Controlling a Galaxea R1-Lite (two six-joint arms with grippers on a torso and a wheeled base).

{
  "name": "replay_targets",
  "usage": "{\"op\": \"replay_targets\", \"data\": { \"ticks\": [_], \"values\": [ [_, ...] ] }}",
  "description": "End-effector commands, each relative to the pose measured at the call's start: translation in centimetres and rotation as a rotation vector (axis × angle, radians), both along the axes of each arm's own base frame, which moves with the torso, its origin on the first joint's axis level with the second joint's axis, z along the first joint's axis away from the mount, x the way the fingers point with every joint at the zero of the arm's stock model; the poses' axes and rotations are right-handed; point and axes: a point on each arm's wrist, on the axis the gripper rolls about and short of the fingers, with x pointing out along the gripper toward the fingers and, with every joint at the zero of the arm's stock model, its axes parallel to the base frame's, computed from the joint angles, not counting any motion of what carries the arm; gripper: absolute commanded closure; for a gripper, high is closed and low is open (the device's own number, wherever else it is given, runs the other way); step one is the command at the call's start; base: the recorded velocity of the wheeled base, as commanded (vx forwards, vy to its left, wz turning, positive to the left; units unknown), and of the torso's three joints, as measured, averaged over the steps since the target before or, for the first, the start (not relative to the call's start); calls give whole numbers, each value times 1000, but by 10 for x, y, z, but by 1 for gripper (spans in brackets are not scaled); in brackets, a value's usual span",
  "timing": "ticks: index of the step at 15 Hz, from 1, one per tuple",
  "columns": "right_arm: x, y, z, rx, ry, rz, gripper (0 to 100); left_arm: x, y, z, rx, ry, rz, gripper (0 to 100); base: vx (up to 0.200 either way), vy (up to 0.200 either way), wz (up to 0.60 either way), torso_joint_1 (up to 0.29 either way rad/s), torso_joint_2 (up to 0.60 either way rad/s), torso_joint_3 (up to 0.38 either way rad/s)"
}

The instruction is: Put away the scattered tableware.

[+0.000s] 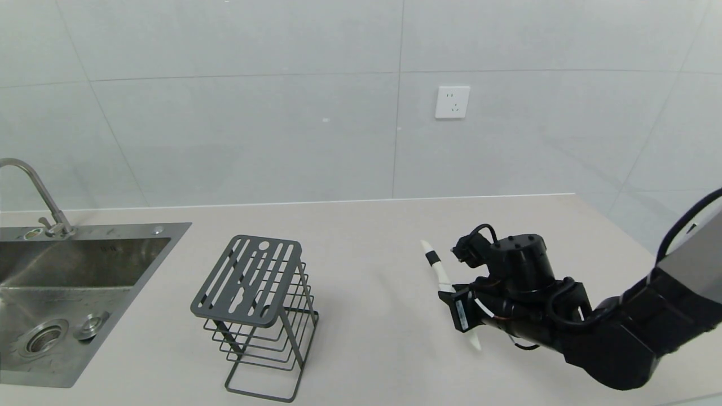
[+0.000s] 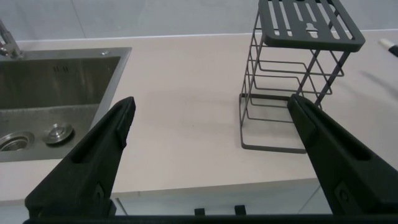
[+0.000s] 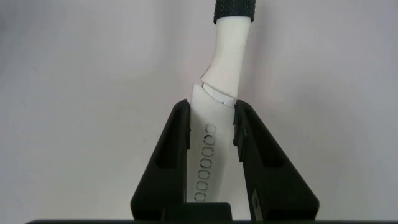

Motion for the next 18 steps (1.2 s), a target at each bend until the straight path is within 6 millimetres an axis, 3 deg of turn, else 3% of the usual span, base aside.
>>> {"op": "replay_targets", "data": {
  "ticks": [1,5,8,11,14,17,18],
  "values": [
    [-5,-7,27,49,-112,93,100,0,0,0,-2,1,0,0,0,0,0,0,0,0],
    [1,-21,81,127,-353,220,100,0,0,0,-2,1,0,0,0,0,0,0,0,0],
    [3,-24,103,83,-495,396,100,0,0,0,-4,1,0,0,0,0,0,0,0,0],
    [-2,-9,117,84,-588,571,100,0,0,0,-16,0,-2,0,0,0,0,0,0,0],
    [1,18,150,96,-685,643,100,0,-1,0,7,0,-23,0,0,0,0,0,0,0],
    [-1,17,142,-11,-713,695,100,0,-1,3,67,-33,-34,0,0,0,0,0,0,0],
    [-5,15,138,-12,-704,698,100,-2,-1,21,67,-201,-29,0,0,0,0,0,0,0]
  ]
}}
